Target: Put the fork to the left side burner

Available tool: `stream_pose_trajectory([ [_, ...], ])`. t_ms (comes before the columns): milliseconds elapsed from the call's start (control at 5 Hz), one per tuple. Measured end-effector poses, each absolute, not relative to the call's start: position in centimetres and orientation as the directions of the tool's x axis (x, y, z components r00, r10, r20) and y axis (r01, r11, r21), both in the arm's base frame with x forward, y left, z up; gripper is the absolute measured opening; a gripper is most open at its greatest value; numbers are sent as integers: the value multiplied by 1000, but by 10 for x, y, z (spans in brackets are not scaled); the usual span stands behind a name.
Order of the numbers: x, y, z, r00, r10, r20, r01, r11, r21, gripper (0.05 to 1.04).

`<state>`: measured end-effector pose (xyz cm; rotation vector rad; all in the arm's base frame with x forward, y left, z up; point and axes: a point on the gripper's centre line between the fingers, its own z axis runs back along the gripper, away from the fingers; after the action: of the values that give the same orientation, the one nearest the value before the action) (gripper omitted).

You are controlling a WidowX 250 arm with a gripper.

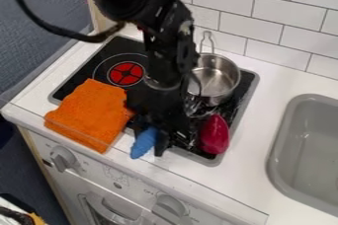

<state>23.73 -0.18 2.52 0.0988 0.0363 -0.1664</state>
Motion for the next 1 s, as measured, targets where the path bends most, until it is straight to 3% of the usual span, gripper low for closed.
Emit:
stream_pose_trajectory([
  [200,240,2,56,980,-195,-45,199,973,119,432],
  [400,256,36,77,991,-133,-19,134,982,134,432],
  [600,286,74,72,996,-86,14,83,985,149,432],
  [1000,322,132,30,1000,-3,-25,7,985,174,432],
])
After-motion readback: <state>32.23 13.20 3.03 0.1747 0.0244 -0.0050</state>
